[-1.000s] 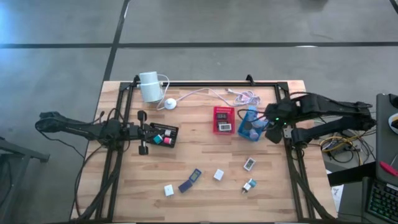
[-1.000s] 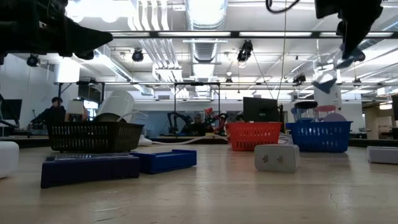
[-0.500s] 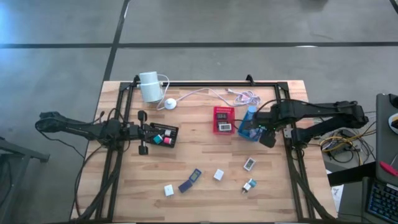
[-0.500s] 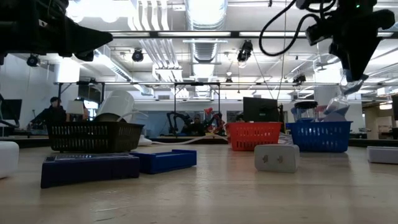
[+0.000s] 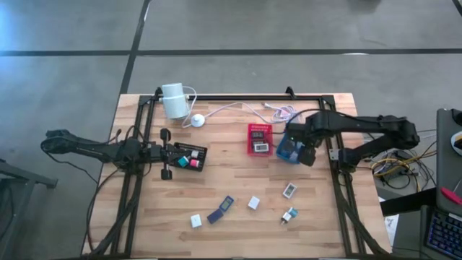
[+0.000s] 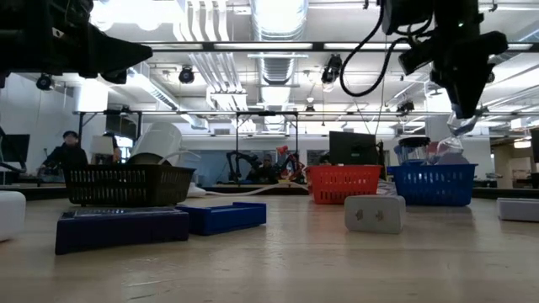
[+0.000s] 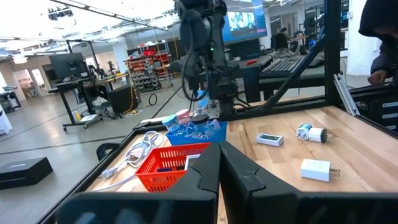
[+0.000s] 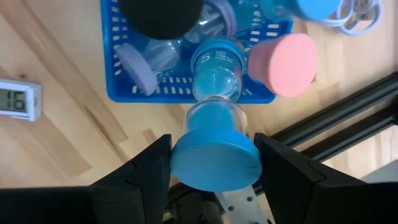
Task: Pick & Place Office items
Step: Put the light blue hourglass into the blue bin
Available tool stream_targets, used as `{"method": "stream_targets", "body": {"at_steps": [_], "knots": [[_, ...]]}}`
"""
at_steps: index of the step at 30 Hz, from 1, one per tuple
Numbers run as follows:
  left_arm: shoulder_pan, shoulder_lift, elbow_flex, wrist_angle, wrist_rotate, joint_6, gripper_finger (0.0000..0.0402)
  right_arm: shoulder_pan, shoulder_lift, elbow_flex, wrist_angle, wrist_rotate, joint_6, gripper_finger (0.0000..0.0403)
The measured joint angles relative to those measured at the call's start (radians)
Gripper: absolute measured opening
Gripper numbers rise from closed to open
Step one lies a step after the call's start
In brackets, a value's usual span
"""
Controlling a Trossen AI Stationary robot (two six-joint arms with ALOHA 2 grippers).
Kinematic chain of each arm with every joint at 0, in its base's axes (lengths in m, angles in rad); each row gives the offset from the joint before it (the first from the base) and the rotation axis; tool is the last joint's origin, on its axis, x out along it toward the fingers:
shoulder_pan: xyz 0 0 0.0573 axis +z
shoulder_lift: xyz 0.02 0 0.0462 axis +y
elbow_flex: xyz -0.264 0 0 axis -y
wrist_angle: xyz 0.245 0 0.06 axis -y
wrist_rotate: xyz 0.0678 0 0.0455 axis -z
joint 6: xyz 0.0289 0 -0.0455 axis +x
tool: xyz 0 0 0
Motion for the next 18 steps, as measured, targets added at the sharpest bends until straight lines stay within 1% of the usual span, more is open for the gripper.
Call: {"method": "stream_targets", "body": {"at_steps": [4,9,18], "knots": [[0.0,0.0,0.0,0.0,0.0,0.0,0.001,-0.072,0.038,0.015,0.0,-0.061,-0.067,0.0196],[0.0,0.0,0.0,-0.001,0.0,0.0,0.0009,-0.137,0.102,0.019,-0.005,-0.078,-0.13,0.0196],[0.0,0.0,-0.001,-0.021,0.0,0.0,0.0012,-0.165,0.184,0.018,0.01,-0.085,-0.2,0.0196]]}}
